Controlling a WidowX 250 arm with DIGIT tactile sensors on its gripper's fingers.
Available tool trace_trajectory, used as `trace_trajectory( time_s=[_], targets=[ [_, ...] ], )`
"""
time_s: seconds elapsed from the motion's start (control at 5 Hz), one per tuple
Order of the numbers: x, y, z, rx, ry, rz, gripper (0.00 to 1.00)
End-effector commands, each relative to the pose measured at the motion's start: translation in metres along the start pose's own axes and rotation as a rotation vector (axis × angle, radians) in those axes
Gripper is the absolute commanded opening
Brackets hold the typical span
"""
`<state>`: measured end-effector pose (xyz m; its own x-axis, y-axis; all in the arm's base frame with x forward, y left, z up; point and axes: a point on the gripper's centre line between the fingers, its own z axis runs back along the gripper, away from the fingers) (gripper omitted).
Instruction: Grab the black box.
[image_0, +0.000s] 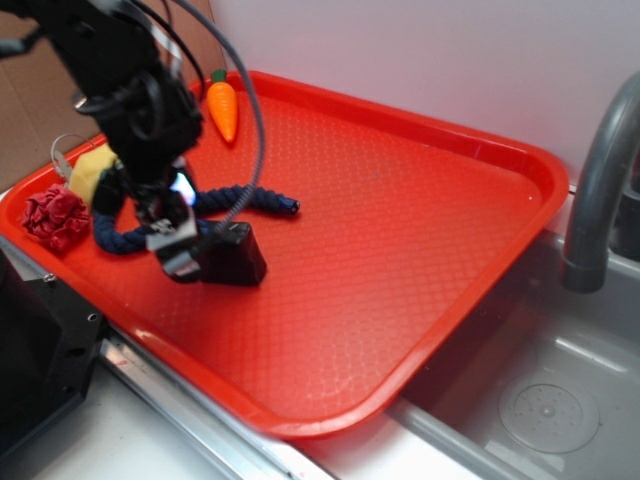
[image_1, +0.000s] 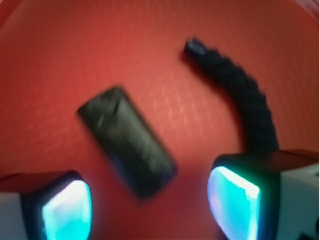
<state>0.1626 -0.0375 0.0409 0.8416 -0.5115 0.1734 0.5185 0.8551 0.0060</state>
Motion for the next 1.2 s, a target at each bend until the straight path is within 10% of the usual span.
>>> trace_trajectory(
  time_s=[0.0,0.2,0.6,0.8,1.0],
  targets=[
    [0.023,-0.012,-0.015,-0.128,-0.041,-0.037,0.51],
    [0.024,-0.018,-0.016,-0.131,-0.032,-0.019,0.0],
    [0.021,-0.011,0.018,-0.087,-0.052,0.063,0.0],
    [0.003,0.007,0.072,0.075,-0.042,0.288,0.0],
    [-0.029,0.034,0.128,0.085,0.005,0.54,0.0]
  ],
)
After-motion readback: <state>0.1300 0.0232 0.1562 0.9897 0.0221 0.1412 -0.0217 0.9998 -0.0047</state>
